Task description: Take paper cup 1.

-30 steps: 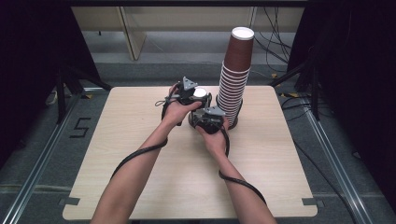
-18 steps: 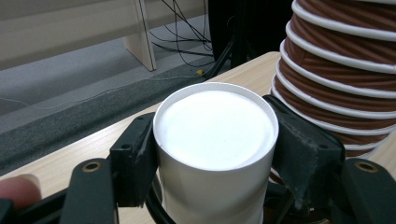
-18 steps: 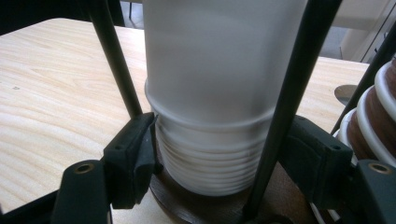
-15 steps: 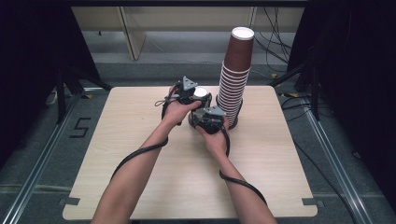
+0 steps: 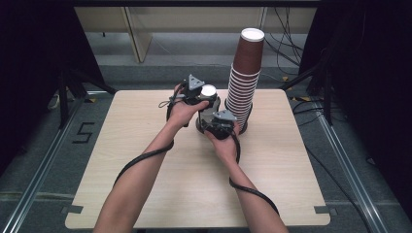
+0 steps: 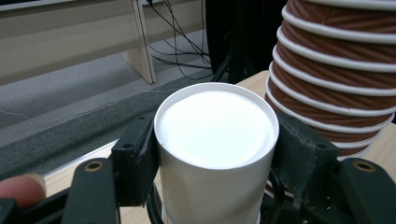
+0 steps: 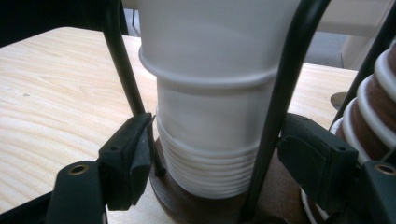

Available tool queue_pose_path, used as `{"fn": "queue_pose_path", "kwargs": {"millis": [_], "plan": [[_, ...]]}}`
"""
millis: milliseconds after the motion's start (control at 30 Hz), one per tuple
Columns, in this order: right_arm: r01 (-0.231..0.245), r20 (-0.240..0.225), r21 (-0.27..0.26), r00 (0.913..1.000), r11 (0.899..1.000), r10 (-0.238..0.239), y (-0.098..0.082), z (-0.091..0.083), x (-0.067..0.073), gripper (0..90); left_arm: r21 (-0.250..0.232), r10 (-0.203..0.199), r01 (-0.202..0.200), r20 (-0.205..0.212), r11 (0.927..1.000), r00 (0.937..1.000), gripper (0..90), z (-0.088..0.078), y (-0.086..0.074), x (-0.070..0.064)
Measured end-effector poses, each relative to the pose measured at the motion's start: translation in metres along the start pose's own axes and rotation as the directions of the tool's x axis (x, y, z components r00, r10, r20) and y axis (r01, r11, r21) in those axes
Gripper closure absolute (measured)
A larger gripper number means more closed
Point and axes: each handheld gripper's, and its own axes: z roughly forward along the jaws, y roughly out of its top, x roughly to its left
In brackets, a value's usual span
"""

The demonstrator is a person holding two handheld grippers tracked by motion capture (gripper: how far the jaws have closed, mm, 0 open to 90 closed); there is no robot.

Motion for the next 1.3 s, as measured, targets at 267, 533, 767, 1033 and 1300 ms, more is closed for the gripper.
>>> {"fn": "queue_pose_path", "kwargs": {"millis": [267,533,767,1033,1300], "plan": [[0.005,-0.009,0.01,0.9999,1.0,-0.005,0.004,-0.011,-0.002,25.5,-0.025,0.014,-0.014,-0.003,0.9996,0.9999,34.6,-0.011,0.011,-0.002],[0.022,-0.021,-0.012,0.9995,1.0,-0.022,0.005,-0.022,-0.001,23.6,-0.046,0.028,-0.028,-0.001,0.9985,0.9996,34.6,-0.025,0.022,-0.004],[0.042,-0.048,-0.033,0.9979,0.999,-0.043,0.006,-0.032,0.001,23.4,-0.063,-0.001,0.002,0.013,0.998,0.9999,34.6,-0.04,0.028,-0.006],[0.022,-0.063,-0.031,0.9978,0.999,-0.024,0.006,-0.045,0.003,23.2,-0.058,0.008,-0.007,0.016,0.9983,0.9998,34.7,-0.055,0.026,-0.011],[0.032,-0.1,-0.035,0.9943,0.999,-0.035,0.007,-0.06,0.0,22.7,0.021,0.036,-0.036,0.01,0.9991,0.9993,34.6,-0.077,0.019,-0.022]]}}
